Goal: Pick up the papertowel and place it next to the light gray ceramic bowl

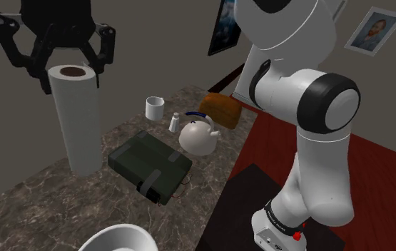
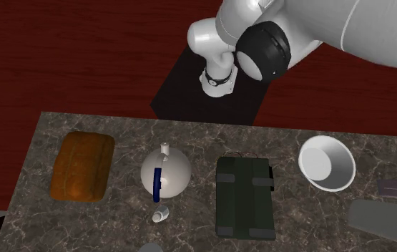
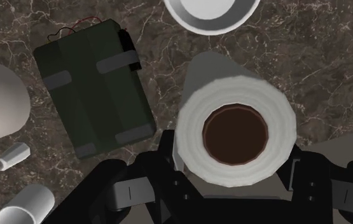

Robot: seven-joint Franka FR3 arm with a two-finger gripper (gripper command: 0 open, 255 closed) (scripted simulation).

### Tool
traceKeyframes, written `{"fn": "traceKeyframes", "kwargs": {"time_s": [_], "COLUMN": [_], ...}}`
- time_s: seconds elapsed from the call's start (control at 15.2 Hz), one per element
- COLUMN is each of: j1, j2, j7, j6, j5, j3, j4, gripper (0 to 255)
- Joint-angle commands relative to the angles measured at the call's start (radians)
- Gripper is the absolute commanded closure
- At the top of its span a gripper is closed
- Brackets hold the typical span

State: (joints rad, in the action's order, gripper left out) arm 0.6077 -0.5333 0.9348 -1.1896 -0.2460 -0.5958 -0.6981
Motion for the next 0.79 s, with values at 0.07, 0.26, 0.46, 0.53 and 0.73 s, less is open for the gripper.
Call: {"fn": "traceKeyframes", "kwargs": {"time_s": [0.07,0.26,0.46,0.53,0.73], "j1": [-0.037,-0.088,-0.122,-0.131,-0.153], "j2": [0.039,0.094,0.132,0.143,0.170], "j7": [0.011,0.008,0.003,0.001,-0.005], "j6": [-0.069,-0.150,-0.216,-0.236,-0.292], "j5": [0.023,0.055,0.078,0.085,0.101], "j3": [-0.010,-0.019,-0.023,-0.023,-0.024], "j4": [-0.111,-0.247,-0.350,-0.381,-0.463], "gripper": [255,255,255,255,255]}}
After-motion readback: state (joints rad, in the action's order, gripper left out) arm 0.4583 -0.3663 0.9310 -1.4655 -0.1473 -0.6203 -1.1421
